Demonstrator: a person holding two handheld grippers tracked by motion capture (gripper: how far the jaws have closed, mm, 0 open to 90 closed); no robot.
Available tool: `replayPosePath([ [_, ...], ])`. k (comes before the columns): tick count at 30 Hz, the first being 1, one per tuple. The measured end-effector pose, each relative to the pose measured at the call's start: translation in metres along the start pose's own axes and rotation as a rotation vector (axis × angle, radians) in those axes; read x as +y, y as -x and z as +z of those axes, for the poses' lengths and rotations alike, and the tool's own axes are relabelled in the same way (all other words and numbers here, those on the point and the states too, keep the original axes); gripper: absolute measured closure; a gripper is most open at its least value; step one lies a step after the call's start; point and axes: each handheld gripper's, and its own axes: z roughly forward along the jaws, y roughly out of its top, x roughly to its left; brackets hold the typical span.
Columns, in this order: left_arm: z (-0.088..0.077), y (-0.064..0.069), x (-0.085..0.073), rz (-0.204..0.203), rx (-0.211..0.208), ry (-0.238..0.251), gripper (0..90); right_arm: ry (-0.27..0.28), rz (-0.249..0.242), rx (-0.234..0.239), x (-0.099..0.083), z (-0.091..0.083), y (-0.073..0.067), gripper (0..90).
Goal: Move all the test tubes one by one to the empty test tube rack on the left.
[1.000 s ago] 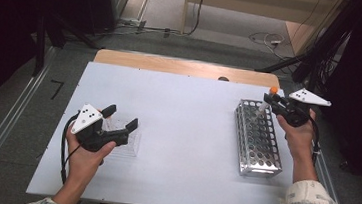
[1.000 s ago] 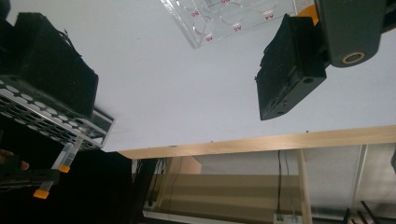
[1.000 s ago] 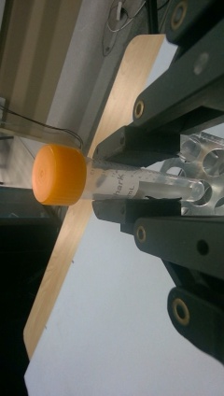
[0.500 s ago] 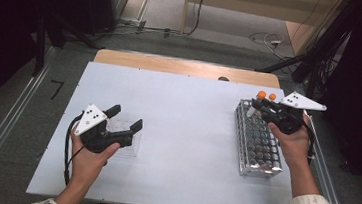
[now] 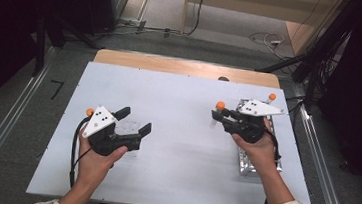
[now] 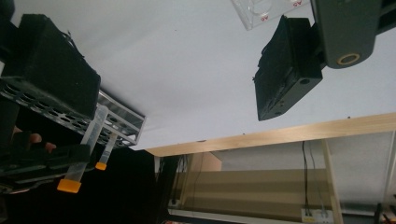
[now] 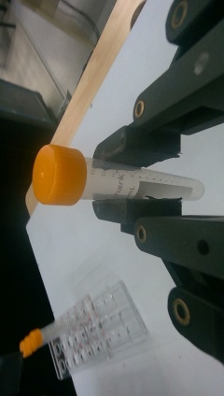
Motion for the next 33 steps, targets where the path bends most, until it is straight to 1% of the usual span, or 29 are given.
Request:
replayPosePath([
  [5,0.003,0.007,0.007,0.010,-0.022,0.017,17.3,-0.012,-0.030,0.051,0.006,0.018,-0.020,71.5],
  [8,0.007,0.011,0.009,0.019,-0.036,0.020,17.3,-0.023,-0.037,0.084,0.007,0.028,-0.032,71.5],
  [13,0.016,0.019,0.006,0.036,-0.053,0.002,17.6,-0.049,-0.053,0.135,0.005,0.044,-0.051,71.5],
  [16,0.022,0.025,0.004,0.057,-0.069,-0.011,18.2,-0.067,-0.065,0.163,0.004,0.053,-0.062,71.5],
  [20,0.028,0.031,0.001,0.088,-0.091,-0.020,21.5,-0.076,-0.078,0.194,0.004,0.062,-0.072,71.6],
  [23,0.031,0.033,0.001,0.094,-0.100,-0.023,25.8,-0.081,-0.085,0.213,0.004,0.066,-0.079,71.5],
  [26,0.033,0.033,0.000,0.101,-0.109,-0.022,34.0,-0.083,-0.091,0.230,0.005,0.069,-0.085,71.5],
  [30,0.034,0.034,-0.001,0.102,-0.115,-0.028,39.6,-0.078,-0.088,0.251,0.007,0.071,-0.090,71.5],
  [33,0.036,0.033,-0.002,0.099,-0.125,-0.029,45.7,-0.075,-0.087,0.262,0.008,0.072,-0.092,71.6],
])
